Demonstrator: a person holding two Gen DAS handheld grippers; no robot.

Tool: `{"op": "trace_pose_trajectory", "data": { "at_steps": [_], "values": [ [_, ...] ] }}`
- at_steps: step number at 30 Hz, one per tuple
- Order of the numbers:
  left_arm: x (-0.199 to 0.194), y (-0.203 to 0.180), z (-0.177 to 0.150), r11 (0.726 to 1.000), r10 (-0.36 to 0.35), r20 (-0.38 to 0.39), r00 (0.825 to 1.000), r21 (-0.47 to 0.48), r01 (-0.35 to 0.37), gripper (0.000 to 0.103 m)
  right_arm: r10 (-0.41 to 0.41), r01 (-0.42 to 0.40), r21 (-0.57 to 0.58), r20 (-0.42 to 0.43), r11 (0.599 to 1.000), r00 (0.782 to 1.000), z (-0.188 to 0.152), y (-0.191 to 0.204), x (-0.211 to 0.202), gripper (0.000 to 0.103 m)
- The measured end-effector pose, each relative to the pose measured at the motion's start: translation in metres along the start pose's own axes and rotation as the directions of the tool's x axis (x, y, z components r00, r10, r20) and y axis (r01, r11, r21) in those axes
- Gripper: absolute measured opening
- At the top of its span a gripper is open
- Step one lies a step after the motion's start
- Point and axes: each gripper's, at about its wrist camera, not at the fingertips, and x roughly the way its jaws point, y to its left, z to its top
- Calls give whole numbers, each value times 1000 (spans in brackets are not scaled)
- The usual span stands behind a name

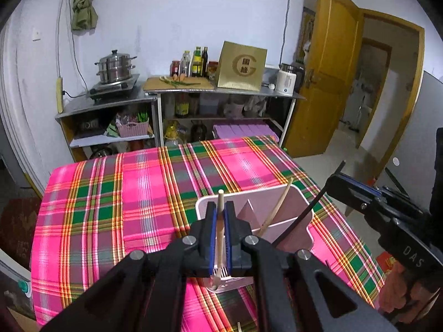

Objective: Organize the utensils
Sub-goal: 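Lift both held chopsticks and carry them over the pink basket, then open the left tool and the right tool to drop the chopsticks into the basket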

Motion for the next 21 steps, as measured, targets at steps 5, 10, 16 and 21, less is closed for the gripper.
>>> {"op": "trace_pose_trajectory", "data": {
  "at_steps": [5, 10, 16, 21],
  "values": [
    [4, 0, -4, 1000, 7, -12, 1000, -4, -7, 6, 1, -1, 8, -17, 1000, 1000, -6, -5, 3, 5],
    [1, 2, -5, 1000, 2, -5, 1000, -15, -2, 17, -2, 2, 0, -29, 1000, 1000, -7, -6, 0, 5],
    [-18, 2, -8, 1000, 0, 33, 999, -15, 0, 24, -7, 7, 3, -11, 1000, 1000, -10, -8, -18, 15],
    [-45, -2, -18, 1000, -6, 80, 997, -16, 7, 25, -14, 14, 0, 16, 1000, 1000, -14, -8, -44, 15]
  ]
}}
